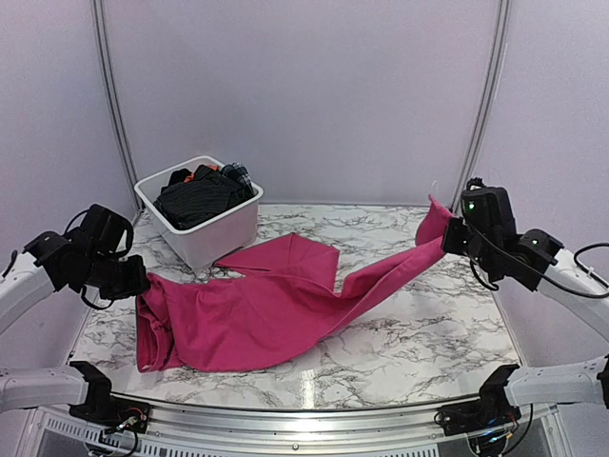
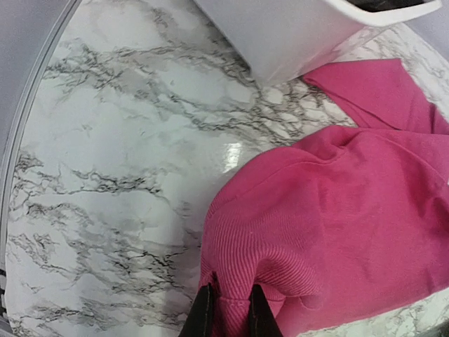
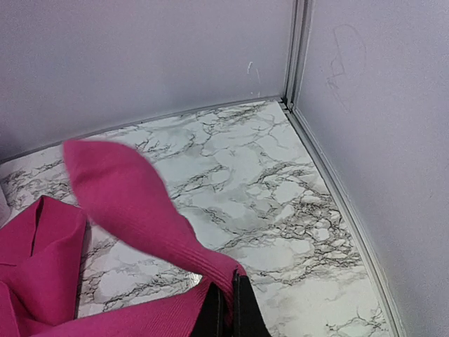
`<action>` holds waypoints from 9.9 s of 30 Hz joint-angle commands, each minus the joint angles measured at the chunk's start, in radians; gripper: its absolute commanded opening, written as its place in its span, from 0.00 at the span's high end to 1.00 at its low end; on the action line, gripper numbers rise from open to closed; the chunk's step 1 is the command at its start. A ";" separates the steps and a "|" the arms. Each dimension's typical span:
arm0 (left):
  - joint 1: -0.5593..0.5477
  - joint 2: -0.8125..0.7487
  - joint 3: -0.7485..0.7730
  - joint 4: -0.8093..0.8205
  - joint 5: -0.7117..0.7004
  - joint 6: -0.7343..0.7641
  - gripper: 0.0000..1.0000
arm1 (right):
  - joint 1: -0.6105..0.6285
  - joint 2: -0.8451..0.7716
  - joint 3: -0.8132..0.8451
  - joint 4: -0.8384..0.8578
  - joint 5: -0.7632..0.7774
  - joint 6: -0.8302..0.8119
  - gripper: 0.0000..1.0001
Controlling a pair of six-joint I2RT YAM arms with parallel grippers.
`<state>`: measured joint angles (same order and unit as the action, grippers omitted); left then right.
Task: Fold and stack the mixed laundry pile
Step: Flatten out the crumpled trousers at the center of the board.
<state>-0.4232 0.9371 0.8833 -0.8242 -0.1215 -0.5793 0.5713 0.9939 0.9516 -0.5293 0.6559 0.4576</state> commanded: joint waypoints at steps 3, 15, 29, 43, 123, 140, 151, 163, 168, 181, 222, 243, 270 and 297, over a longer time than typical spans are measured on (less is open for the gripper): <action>0.159 0.086 -0.037 0.008 -0.016 0.026 1.00 | -0.061 -0.067 -0.031 -0.079 -0.025 0.115 1.00; 0.123 0.066 0.026 0.077 0.322 0.212 0.15 | -0.087 -0.074 -0.052 -0.085 -0.038 0.107 1.00; -0.137 0.144 -0.135 0.072 0.195 -0.060 0.10 | -0.123 -0.006 0.039 -0.072 -0.003 0.068 1.00; -0.054 0.707 0.090 0.295 0.245 0.045 0.47 | -0.125 -0.193 0.048 -0.157 -0.090 0.020 1.00; -0.258 -0.005 -0.173 0.465 0.272 -0.366 1.00 | -0.297 -0.114 0.260 0.224 -0.198 -0.143 1.00; 0.100 0.388 0.259 0.247 0.255 -0.474 0.73 | -0.497 0.546 0.535 0.371 -0.447 -0.146 0.62; 0.045 0.276 0.171 0.218 0.215 -0.186 0.05 | -0.504 0.461 0.324 0.154 -0.938 -0.138 0.11; -0.252 0.519 0.121 0.222 0.215 -0.068 0.19 | -0.409 0.537 0.057 0.134 -1.016 -0.178 0.41; -0.250 0.616 0.153 0.223 0.176 -0.060 0.22 | -0.359 0.673 0.102 0.131 -1.026 -0.211 0.44; -0.218 0.731 0.183 0.231 0.128 -0.077 0.28 | -0.215 0.898 0.260 0.061 -0.835 -0.304 0.43; -0.090 0.430 0.136 0.276 0.055 0.104 0.32 | -0.486 0.123 0.030 -0.180 -1.089 0.039 1.00; -0.777 0.899 0.454 0.612 0.087 0.803 0.16 | -0.171 0.104 0.192 0.036 -0.859 0.385 1.00; -0.761 0.995 0.574 0.757 -0.296 0.224 0.92 | 0.124 0.044 0.046 0.144 -0.604 0.653 1.00; -0.280 0.859 0.317 0.491 0.147 0.160 0.32 | -0.099 0.329 -0.124 0.164 -1.052 -0.146 0.25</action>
<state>-0.7074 1.8210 1.1637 -0.2893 0.0116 -0.4255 0.4728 1.2858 0.8757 -0.4309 -0.2363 0.3889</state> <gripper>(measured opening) 0.606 0.750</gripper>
